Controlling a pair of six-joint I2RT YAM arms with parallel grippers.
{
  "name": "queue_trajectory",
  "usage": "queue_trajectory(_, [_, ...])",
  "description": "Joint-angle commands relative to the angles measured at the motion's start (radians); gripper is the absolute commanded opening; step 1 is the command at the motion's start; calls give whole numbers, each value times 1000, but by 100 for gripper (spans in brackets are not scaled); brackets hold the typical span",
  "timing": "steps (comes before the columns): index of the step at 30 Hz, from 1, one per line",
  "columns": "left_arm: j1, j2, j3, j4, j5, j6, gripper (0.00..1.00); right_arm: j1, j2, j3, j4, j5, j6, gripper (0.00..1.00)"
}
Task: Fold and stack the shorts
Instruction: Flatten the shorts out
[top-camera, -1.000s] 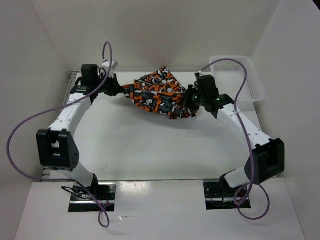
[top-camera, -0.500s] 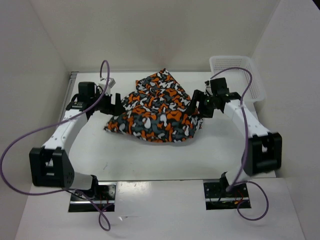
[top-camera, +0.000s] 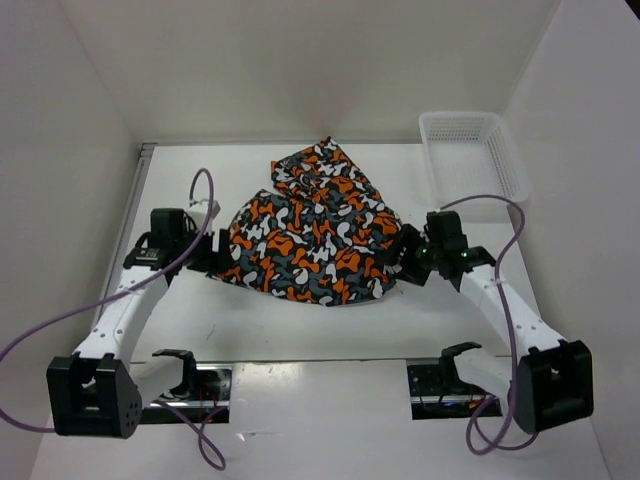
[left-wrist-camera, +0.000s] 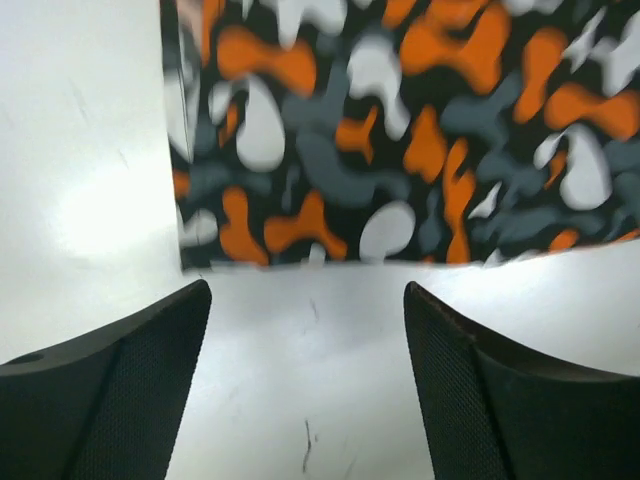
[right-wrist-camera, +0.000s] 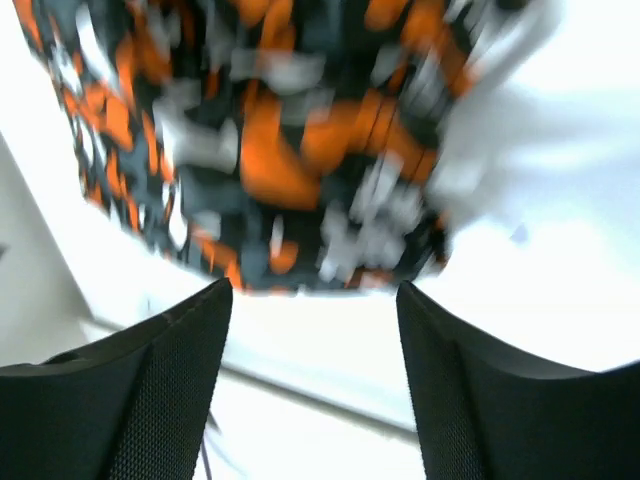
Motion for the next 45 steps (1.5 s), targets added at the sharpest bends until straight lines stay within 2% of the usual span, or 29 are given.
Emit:
queue_trajectory(1, [6,-53,-99,-51,-64,3,86,97,-115,-107,55,51,284,75])
queue_trajectory(2, [6,-65,-119,-51,-64,3,88,97,-151,-121,37,78,314,75])
queue_trajectory(6, [6,-88,-200,3,-64,3,88,97,-307,-142,-47,171,374,77])
queue_trajectory(8, [6,-21,-240,91,-64,3,85,97,-365,-177,-47,153,411,72])
queue_trajectory(10, [6,89,-224,126,-64,3,84,97,-389,-239,-21,116,447,71])
queue_trajectory(13, [6,219,-161,137,-55,3,90,107,-410,-281,-6,106,458,71])
queue_trajectory(16, [16,258,-161,159,-75,3,100,107,-420,-324,24,106,470,71])
queue_trajectory(21, [16,258,-216,212,-84,3,100,107,-439,-431,112,71,526,71])
queue_trajectory(23, [16,274,-225,256,-66,3,86,107,-439,-456,164,62,526,71])
queue_trajectory(25, [16,300,-215,272,-55,3,63,107,-430,-482,195,50,536,71])
queue_trajectory(26, [16,315,-193,263,-55,3,42,107,-430,-482,218,50,536,70])
queue_trajectory(29, [16,315,-164,252,-66,3,16,116,-390,-482,270,59,536,70])
queue_trajectory(30, [16,315,-144,240,-76,3,5,116,-363,-491,290,59,527,70])
queue_trajectory(31, [16,315,-135,230,-76,3,0,116,-343,-491,310,59,527,69])
queue_trajectory(39, [16,242,-63,183,-55,3,0,162,-90,-453,503,123,536,63])
queue_trajectory(41, [16,206,-47,154,-55,3,0,162,14,-400,519,141,504,55])
queue_trajectory(42, [16,196,-29,154,-55,3,0,162,53,-369,519,174,485,49])
queue_trajectory(43, [16,185,-29,141,-55,3,0,162,91,-282,499,194,458,35])
queue_trajectory(45, [16,168,-1,130,-55,3,0,162,211,-177,444,224,362,13])
